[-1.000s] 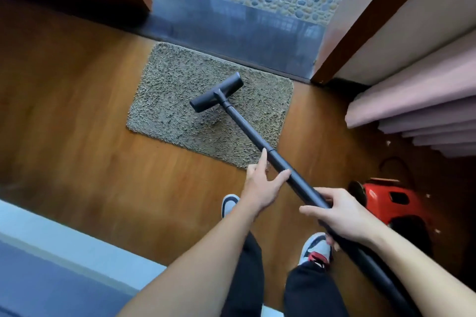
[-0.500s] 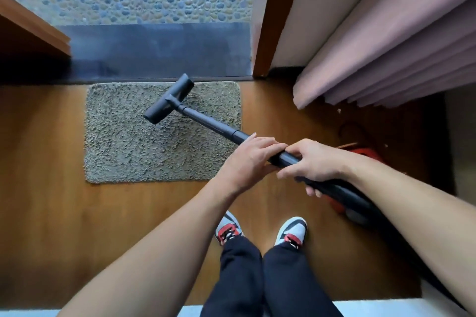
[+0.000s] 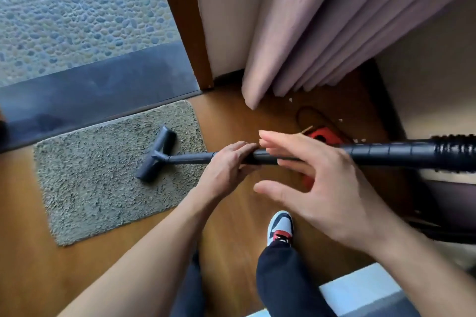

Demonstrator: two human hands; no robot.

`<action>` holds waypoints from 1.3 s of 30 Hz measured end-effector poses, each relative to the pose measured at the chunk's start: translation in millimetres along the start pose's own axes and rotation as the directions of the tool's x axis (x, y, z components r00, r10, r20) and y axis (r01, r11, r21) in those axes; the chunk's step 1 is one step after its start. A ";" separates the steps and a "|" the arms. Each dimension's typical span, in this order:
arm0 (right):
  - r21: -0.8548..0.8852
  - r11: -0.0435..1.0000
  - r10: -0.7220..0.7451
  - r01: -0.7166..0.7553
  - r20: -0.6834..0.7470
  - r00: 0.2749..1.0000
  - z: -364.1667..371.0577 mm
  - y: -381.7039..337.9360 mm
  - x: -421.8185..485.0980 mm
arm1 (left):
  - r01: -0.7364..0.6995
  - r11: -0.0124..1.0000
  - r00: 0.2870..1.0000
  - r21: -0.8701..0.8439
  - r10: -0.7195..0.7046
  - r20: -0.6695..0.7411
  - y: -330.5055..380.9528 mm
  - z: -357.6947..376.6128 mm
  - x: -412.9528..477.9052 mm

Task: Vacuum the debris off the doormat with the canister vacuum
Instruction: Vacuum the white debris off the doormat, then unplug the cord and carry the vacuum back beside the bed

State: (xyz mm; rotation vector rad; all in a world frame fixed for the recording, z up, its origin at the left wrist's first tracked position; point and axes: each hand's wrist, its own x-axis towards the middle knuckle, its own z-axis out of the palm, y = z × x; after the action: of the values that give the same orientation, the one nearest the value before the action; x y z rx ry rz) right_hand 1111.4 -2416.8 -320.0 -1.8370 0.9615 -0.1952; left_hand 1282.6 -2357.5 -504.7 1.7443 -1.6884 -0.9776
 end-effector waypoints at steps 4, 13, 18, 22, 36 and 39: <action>0.070 0.992 0.116 -0.107 -0.149 0.982 15.2 36.4 -42.9 | -0.060 0.997 0.998 0.040 0.060 -0.008 -2.1 -6.9 19.1; 0.206 0.934 0.358 -0.294 -0.501 0.788 59.0 113.3 -54.3 | -0.187 0.982 0.982 0.001 0.187 0.011 -3.5 -6.3 42.2; 0.180 0.940 0.338 -0.288 -0.591 0.733 70.4 172.9 -57.8 | -0.258 0.966 0.966 -0.018 0.258 -0.001 6.1 18.8 66.8; 0.127 0.915 0.372 -0.383 -0.632 0.680 77.2 245.7 -62.2 | -0.339 0.941 0.939 0.009 0.339 -0.053 9.9 46.2 100.8; -0.673 0.615 0.224 -0.410 -0.349 0.910 25.3 420.7 19.7 | -0.537 0.842 0.838 -0.058 0.523 -0.156 -25.1 139.2 193.1; -0.777 0.532 0.223 -0.337 -0.256 0.941 20.7 435.5 38.6 | -0.567 0.822 0.816 -0.044 0.554 -0.164 -32.4 152.9 197.7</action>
State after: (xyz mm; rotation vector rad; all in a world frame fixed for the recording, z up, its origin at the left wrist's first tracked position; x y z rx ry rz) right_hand 919.5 -2503.8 -703.7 -2.4690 1.6088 0.4318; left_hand 1174.8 -2532.5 -650.6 1.1077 -1.8677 -0.6212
